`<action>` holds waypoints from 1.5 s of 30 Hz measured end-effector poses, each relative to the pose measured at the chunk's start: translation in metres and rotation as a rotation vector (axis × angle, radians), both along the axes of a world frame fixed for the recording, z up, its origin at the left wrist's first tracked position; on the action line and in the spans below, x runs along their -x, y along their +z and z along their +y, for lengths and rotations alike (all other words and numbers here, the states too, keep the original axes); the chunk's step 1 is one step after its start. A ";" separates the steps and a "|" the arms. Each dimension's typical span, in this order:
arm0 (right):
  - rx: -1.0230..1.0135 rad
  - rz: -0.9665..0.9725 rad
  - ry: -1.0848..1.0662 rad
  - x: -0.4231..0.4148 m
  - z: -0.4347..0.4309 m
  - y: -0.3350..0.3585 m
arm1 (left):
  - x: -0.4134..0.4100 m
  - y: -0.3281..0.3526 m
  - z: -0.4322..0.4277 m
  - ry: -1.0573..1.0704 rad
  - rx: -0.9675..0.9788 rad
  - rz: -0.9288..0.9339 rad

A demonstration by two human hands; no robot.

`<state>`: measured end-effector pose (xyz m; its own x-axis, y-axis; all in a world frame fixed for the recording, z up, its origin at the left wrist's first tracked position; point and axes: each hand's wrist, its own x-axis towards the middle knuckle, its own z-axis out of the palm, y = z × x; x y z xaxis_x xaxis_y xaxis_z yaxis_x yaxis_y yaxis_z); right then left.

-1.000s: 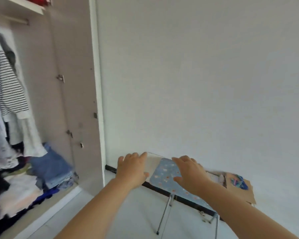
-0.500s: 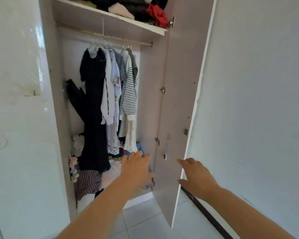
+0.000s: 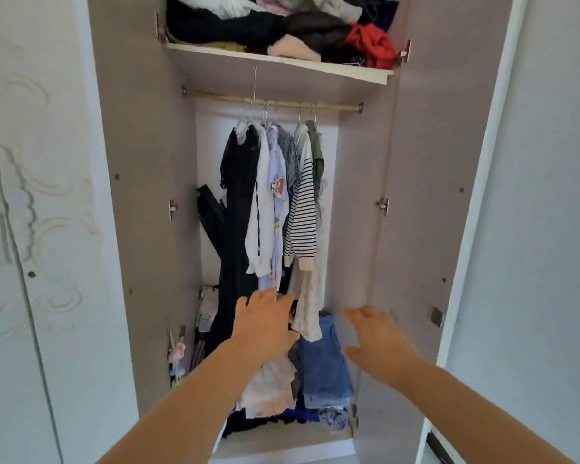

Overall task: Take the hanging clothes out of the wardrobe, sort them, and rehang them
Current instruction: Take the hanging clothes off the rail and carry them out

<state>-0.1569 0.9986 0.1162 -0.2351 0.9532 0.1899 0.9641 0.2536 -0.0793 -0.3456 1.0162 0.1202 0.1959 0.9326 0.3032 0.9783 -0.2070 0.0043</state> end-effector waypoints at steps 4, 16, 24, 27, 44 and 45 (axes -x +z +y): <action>-0.019 -0.010 0.020 -0.003 0.058 0.007 | -0.004 0.012 0.052 0.003 -0.037 -0.007; -0.125 -0.005 0.000 0.003 0.259 0.061 | -0.007 0.064 0.258 -0.073 -0.176 -0.095; -0.199 -0.026 -0.026 -0.006 0.387 0.099 | -0.020 0.103 0.383 -0.115 -0.318 -0.156; -0.271 -0.031 -0.019 -0.014 0.440 0.117 | -0.025 0.118 0.427 -0.097 -0.393 -0.158; -0.572 0.098 0.003 -0.035 0.652 0.258 | -0.050 0.244 0.609 -0.114 -0.655 -0.142; -0.587 0.116 -0.008 -0.034 0.659 0.265 | -0.050 0.250 0.618 -0.131 -0.673 -0.148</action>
<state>-0.1226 1.6580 0.3815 -0.1749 0.6829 0.7093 0.9595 0.2797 -0.0327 -0.2953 1.6338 0.3697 0.2062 0.5044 0.8385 0.9441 -0.3277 -0.0350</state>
